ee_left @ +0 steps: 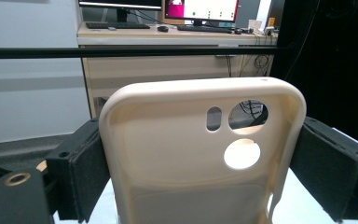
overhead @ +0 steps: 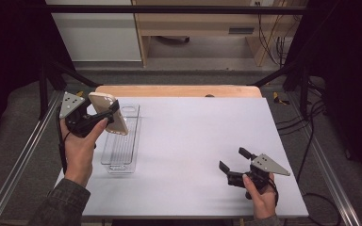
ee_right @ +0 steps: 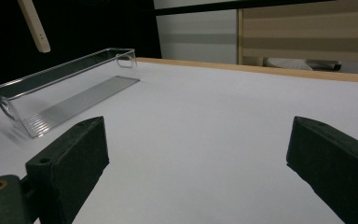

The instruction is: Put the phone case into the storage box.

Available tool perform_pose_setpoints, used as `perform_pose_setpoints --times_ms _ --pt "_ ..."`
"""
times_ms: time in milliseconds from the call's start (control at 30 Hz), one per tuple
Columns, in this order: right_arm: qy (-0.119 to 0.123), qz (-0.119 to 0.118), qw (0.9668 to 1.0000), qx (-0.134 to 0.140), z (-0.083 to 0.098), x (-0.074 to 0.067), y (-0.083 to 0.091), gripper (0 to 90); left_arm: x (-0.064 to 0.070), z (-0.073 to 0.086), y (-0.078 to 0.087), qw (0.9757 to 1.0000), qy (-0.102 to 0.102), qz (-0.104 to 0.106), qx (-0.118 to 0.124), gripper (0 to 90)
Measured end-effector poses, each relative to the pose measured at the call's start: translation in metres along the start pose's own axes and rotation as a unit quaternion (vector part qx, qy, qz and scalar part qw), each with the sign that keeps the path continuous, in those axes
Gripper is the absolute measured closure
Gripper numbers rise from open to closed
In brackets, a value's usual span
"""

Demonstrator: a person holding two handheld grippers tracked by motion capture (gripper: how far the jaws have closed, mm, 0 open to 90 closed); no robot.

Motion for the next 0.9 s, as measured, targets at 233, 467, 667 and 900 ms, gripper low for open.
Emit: perform_pose_setpoints --times_ms 233,467,667,900 --pt "0.002 -0.002 1.0 0.0 0.0 -0.001 -0.001 5.5 -0.001 -0.003 -0.01 1.0 0.001 -0.01 -0.001 11.1" --pt "0.002 -0.001 1.0 0.004 -0.001 -0.001 0.001 5.5 -0.004 -0.001 -0.03 0.9997 -0.009 -0.022 -0.008 11.1" --pt "-0.002 -0.002 1.0 0.006 -0.001 0.0 0.001 5.5 -0.014 0.01 -0.05 0.9991 -0.008 -0.038 -0.016 11.1" --pt "-0.005 -0.003 0.9999 0.008 -0.002 0.0 0.002 5.5 -0.02 0.016 -0.064 0.9986 -0.014 -0.05 -0.013 11.1"
Point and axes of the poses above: each handheld gripper's, and its own axes: y roughly backward along the jaws, z roughly out of its underside, x roughly to its right, the point moved 9 cm from there along -y, roughly forward along the jaws, and after that the axes turned 9 degrees about x, right-handed, at the moved point
